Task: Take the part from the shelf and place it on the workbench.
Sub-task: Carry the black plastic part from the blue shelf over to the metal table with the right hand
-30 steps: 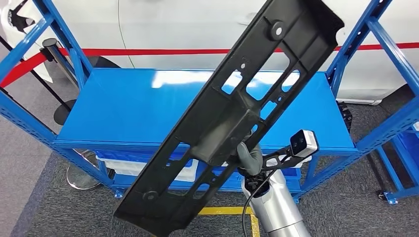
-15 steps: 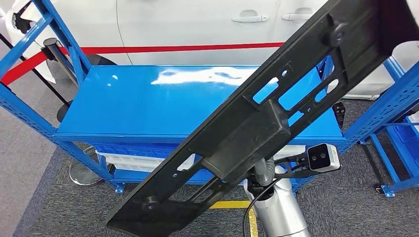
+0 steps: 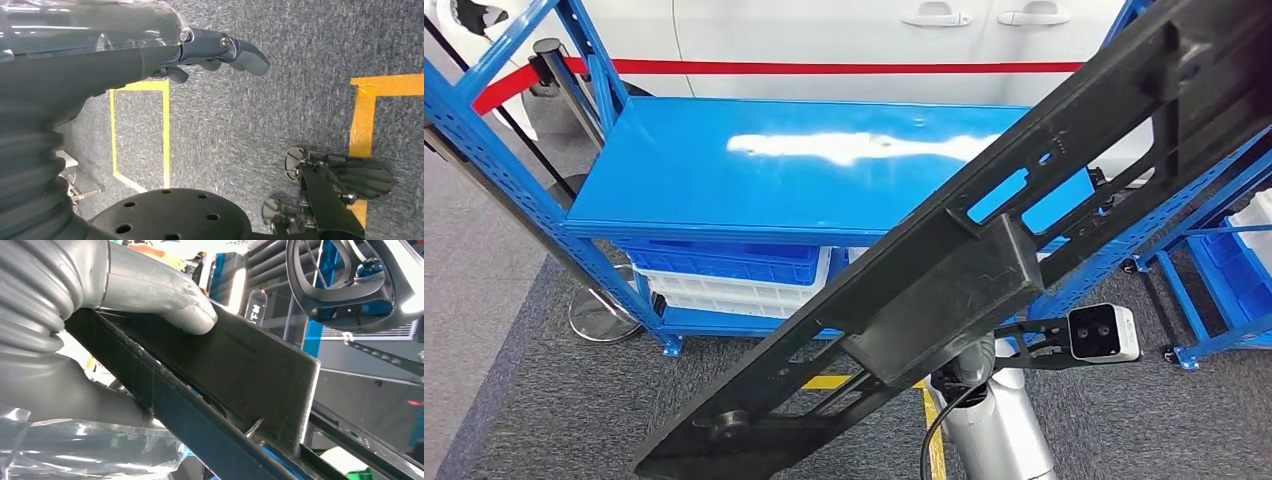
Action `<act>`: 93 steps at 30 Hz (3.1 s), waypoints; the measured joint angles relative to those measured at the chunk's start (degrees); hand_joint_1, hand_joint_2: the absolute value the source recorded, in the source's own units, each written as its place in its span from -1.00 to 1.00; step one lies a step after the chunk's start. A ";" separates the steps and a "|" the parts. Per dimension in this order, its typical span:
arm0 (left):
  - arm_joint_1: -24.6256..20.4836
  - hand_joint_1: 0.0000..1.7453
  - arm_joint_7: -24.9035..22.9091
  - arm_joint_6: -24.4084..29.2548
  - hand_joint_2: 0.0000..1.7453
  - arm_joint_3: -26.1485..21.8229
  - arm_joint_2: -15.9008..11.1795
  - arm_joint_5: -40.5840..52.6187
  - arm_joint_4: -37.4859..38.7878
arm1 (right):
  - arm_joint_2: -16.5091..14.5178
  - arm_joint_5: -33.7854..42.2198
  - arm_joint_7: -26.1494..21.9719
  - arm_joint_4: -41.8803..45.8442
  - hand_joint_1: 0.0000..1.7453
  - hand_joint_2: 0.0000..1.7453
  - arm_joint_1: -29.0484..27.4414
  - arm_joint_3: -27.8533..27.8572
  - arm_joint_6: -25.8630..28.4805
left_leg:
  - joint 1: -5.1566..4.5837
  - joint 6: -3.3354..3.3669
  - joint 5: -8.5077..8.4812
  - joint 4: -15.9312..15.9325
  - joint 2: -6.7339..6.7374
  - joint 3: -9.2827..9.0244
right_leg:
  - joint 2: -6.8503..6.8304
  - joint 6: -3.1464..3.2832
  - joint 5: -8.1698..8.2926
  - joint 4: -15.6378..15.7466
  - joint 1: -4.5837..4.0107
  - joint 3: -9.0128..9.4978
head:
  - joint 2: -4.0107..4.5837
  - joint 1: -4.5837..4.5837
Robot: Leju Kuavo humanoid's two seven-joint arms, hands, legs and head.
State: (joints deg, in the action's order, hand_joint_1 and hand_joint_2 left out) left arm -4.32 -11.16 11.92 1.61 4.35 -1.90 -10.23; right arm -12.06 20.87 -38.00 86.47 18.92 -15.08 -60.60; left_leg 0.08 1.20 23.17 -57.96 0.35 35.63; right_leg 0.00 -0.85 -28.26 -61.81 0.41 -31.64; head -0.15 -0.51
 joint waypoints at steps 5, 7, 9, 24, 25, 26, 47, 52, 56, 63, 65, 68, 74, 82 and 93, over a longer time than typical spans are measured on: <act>0.00 -1.00 0.04 0.55 1.00 -0.03 0.07 -0.14 0.00 | -0.02 0.02 -0.18 0.03 1.00 1.00 0.50 0.37 -0.29 | 0.08 -1.64 -0.60 -0.14 -0.05 0.96 | -0.30 1.35 0.93 5.01 -0.17 1.55 | 0.00 -0.04; -0.10 -1.00 0.10 0.62 1.00 -0.04 0.04 -0.08 0.00 | -0.03 0.02 -0.27 0.02 1.00 1.00 0.67 0.56 -0.46 | 0.20 -2.22 3.70 -4.31 -0.13 2.35 | -0.65 2.07 2.00 5.30 0.18 0.65 | 0.00 -0.19; -0.27 -1.00 0.21 0.55 1.00 -0.05 0.03 0.02 0.00 | -0.03 -0.10 -0.31 0.02 1.00 1.00 0.70 0.98 -0.51 | 0.38 -2.81 8.69 -11.79 -0.14 4.03 | -0.80 2.31 2.91 5.07 0.19 -0.70 | 0.00 -0.29; -0.05 -1.00 -0.01 0.43 1.00 -0.04 0.04 0.73 0.00 | -0.11 -2.89 -0.46 0.74 1.00 1.00 -0.05 4.69 -0.69 | 0.59 0.14 3.00 -0.22 -0.09 -3.27 | -0.40 -1.61 -3.46 -8.45 0.73 -9.89 | 0.00 -0.16; -0.06 -1.00 -0.04 0.43 1.00 -0.03 0.05 0.74 0.00 | -0.11 -2.90 -0.43 0.78 1.00 1.00 -0.13 4.80 -0.67 | 0.43 0.22 2.41 -0.28 -0.03 -2.47 | -0.35 -1.62 -4.75 -11.71 0.72 -10.37 | 0.00 -0.16; -0.07 -1.00 -0.08 0.43 1.00 -0.03 0.05 0.75 0.00 | -0.11 -2.91 -0.38 0.80 1.00 1.00 -0.22 4.91 -0.64 | 0.28 0.26 1.81 -0.35 0.01 -1.65 | -0.31 -1.52 -4.69 -13.54 0.70 -10.15 | 0.00 -0.16; -0.38 -1.00 0.25 0.77 1.00 0.00 0.02 1.64 0.02 | -0.43 -2.52 0.03 2.69 1.00 1.00 -1.89 5.73 -0.29 | 0.75 -2.97 7.09 -1.92 -0.33 -8.44 | -0.75 1.10 7.29 2.67 -0.08 -7.60 | 0.00 -0.23; -0.09 -1.00 -0.02 0.95 1.00 0.09 0.02 2.09 0.02 | -0.49 -2.27 0.21 3.18 1.00 1.00 -2.33 5.84 0.02 | 0.62 -0.53 6.86 0.81 -0.04 -8.50 | -0.62 -0.70 6.18 0.16 0.29 -9.06 | 0.00 -0.11; 0.01 -1.00 -0.05 0.98 1.00 0.11 -0.03 2.10 0.02 | -0.47 -2.10 0.25 3.27 1.00 1.00 -2.91 5.93 0.06 | 0.45 -0.01 4.93 0.61 0.22 -6.25 | -0.34 -1.34 -1.80 -13.02 0.40 -13.18 | 0.00 -0.01; -0.06 -1.00 -0.05 1.01 1.00 0.24 -0.02 2.10 0.02 | -0.50 -1.97 0.31 3.65 1.00 1.00 -3.16 6.01 0.05 | 0.10 -1.11 3.66 0.16 0.17 -4.53 | -0.23 0.62 2.02 2.86 -0.34 -1.42 | 0.01 -0.04; -0.08 -1.00 -0.08 1.13 1.00 0.33 -0.03 2.10 0.02 | -0.52 -1.89 0.33 3.76 1.00 1.00 -3.19 6.03 0.01 | 0.11 -1.72 3.50 0.26 0.18 -4.38 | -0.27 1.29 2.51 3.21 -0.24 -1.62 | 0.00 -0.05; -0.04 -1.00 -0.08 1.37 1.00 0.40 -0.07 2.10 0.02 | -0.66 -1.78 0.34 3.86 1.00 1.00 -3.19 6.07 -0.10 | 0.15 -2.48 6.81 -4.20 0.02 -2.34 | -0.55 2.48 3.37 4.08 0.25 -1.78 | 0.00 -0.25; -0.23 -1.00 -0.07 1.49 1.00 0.41 -0.09 2.10 0.02 | -0.78 -1.66 0.49 3.85 1.00 1.00 -3.41 6.18 -0.08 | 0.54 -3.26 8.23 -10.74 0.03 -0.69 | -0.65 2.66 3.90 3.22 0.12 -3.16 | 0.00 -0.36; 0.08 -1.00 0.05 1.43 1.00 0.42 -0.01 2.09 0.02 | -0.98 -1.60 0.69 4.07 1.00 1.00 -3.49 6.25 -0.09 | 0.57 -0.81 4.02 0.02 -0.20 -4.90 | -0.38 0.14 3.34 0.89 -0.02 -5.09 | 0.00 -0.28; 0.05 -1.00 0.02 1.41 1.00 0.40 0.04 2.08 0.02 | -0.98 -1.65 1.00 4.27 1.00 1.00 -3.57 6.30 -0.84 | 0.29 -1.11 3.01 -0.34 0.21 -3.39 | -1.23 0.38 2.14 2.17 -0.09 -2.18 | 0.01 -0.22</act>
State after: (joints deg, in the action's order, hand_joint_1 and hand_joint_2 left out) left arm -4.28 -11.14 13.33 2.01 4.39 0.17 -10.21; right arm -13.04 19.22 -37.00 90.74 15.34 -8.79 -61.43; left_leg 0.37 0.10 26.18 -58.30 0.57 32.24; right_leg -1.23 -0.47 -26.12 -59.64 0.32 -33.82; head -0.15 -0.74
